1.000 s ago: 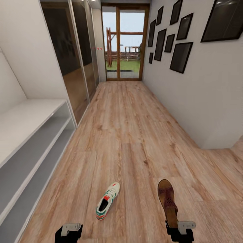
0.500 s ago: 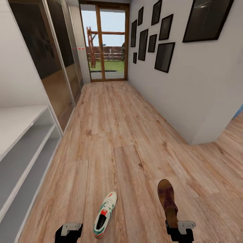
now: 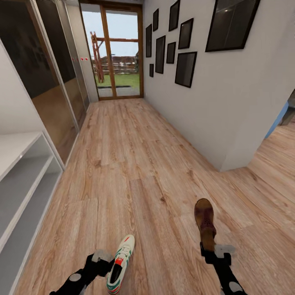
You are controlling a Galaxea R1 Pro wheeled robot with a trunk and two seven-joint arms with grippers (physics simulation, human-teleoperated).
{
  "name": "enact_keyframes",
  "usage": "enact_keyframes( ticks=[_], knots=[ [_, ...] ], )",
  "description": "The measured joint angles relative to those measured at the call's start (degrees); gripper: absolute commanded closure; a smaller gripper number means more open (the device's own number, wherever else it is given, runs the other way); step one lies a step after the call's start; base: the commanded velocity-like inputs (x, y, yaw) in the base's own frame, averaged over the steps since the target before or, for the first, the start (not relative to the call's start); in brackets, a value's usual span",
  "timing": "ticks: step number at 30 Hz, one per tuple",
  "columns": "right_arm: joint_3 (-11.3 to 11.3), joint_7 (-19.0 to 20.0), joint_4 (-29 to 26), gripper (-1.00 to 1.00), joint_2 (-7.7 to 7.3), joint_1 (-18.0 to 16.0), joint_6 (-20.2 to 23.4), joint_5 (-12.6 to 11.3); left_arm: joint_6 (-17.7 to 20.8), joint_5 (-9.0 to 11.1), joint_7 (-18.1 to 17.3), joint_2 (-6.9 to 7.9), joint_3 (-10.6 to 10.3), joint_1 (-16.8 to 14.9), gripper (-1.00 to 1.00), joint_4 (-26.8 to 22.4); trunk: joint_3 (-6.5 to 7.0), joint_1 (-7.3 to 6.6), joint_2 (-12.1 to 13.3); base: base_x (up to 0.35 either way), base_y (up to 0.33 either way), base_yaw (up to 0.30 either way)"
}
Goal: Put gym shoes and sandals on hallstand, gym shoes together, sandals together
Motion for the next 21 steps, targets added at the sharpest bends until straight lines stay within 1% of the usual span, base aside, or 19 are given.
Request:
enact_keyframes(
  ticks=[1,4,5,6,7,9,10,12,14,18,19,20,21],
  knots=[
    [-0.1,0.1,-4.7,1.00,-0.07,0.0,4.7,-0.1,1.6,0.0,-1.3,-0.07,-0.1,-1.4,-1.00,0.0,-0.01,0.00,0.0,0.000,0.000,-0.002],
    [-0.1,0.1,-12.1,1.00,-0.14,0.0,12.1,-0.2,3.1,0.0,-2.5,-0.13,-0.2,-2.9,-1.00,0.1,-0.01,0.00,0.0,0.000,0.000,-0.001],
    [-0.1,0.2,-16.9,1.00,-0.16,0.0,16.8,-0.2,3.6,0.0,-2.9,-0.14,-0.2,-3.5,-1.00,0.0,-0.01,0.00,0.0,0.000,0.000,0.000],
    [-0.1,0.3,-22.9,1.00,-0.17,0.0,22.2,-0.2,3.8,0.0,-3.3,-0.13,-0.4,-3.9,-1.00,0.1,-0.01,0.00,0.0,0.000,0.000,0.000],
    [-0.2,0.3,-28.0,1.00,-0.20,0.0,26.5,-0.3,3.8,0.0,-3.5,-0.11,-0.4,-4.0,-1.00,0.1,-0.01,0.00,0.0,0.000,0.000,0.000],
    [-0.2,0.4,-30.6,1.00,-0.22,0.0,28.5,-0.4,3.8,0.0,-3.6,-0.07,-0.6,-3.9,-1.00,0.1,-0.02,0.00,0.0,0.000,0.000,0.000],
    [-0.2,0.6,-33.0,1.00,-0.24,0.0,30.0,-0.4,3.7,0.0,-3.7,-0.08,-0.8,-3.9,-1.00,0.1,-0.01,0.00,0.0,0.000,0.000,0.000],
    [-0.2,0.7,-35.1,1.00,-0.26,0.0,31.2,-0.4,3.7,0.0,-3.7,-0.09,-1.2,-3.9,-1.00,0.1,-0.02,0.00,0.0,0.000,0.000,0.000],
    [-0.1,0.8,-37.4,1.00,-0.30,0.0,32.6,-0.4,3.7,0.0,-3.8,-0.13,-2.2,-3.8,-1.00,0.1,-0.01,0.00,0.0,0.000,0.000,0.000],
    [0.0,0.9,-38.8,1.00,-0.26,0.0,33.8,-0.3,3.8,0.0,-3.7,-0.17,-3.6,-3.8,-1.00,0.1,-0.02,0.00,0.0,0.000,0.000,0.000],
    [0.1,0.9,-39.5,1.00,-0.29,0.0,34.2,-0.3,3.8,0.1,-3.7,-0.19,-4.3,-3.8,-1.00,0.1,-0.02,0.00,0.0,0.000,0.000,0.000],
    [0.1,0.9,-39.9,1.00,-0.23,0.0,34.5,-0.4,3.6,0.0,-3.7,-0.20,-4.7,-3.7,-1.00,0.2,-0.21,0.22,-0.4,0.000,0.000,0.000],
    [0.1,0.9,-39.9,1.00,-0.22,0.0,34.5,-0.4,3.6,0.0,-3.6,-0.20,-4.8,-3.7,-1.00,0.2,-0.42,0.44,-0.8,0.000,0.000,0.000]
  ],
)
